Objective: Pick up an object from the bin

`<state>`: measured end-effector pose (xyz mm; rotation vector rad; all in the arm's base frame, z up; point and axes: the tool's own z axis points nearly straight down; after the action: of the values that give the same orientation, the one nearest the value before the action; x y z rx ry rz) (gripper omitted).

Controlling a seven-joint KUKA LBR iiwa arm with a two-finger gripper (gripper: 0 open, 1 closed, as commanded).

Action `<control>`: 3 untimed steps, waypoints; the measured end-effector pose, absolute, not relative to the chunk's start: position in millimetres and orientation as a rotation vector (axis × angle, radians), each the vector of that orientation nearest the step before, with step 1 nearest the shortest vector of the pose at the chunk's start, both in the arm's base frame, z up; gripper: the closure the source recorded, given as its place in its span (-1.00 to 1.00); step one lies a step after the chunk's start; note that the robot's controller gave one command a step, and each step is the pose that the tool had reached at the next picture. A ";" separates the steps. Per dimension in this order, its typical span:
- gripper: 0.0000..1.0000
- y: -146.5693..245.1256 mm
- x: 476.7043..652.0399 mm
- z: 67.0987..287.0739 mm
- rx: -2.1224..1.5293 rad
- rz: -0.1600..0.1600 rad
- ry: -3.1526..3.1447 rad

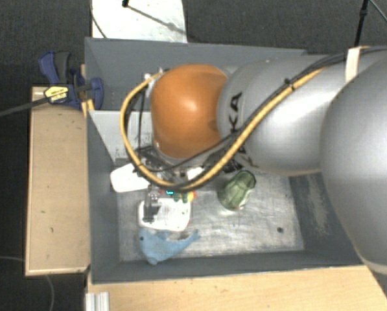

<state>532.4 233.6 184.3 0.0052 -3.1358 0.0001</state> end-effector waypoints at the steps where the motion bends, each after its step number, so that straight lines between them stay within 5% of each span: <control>1: -1.00 232.4 534.7 188.9 -0.004 -0.003 -3.144; 2: -1.00 205.7 571.9 116.8 0.044 -0.005 -3.149; 3: -1.00 202.5 581.0 80.2 0.036 -0.002 -3.135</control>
Offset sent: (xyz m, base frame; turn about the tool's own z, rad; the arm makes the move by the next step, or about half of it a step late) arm 0.0577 -0.0447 -0.1143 -0.0388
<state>581.0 202.5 80.2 0.0356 -3.1346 -0.0018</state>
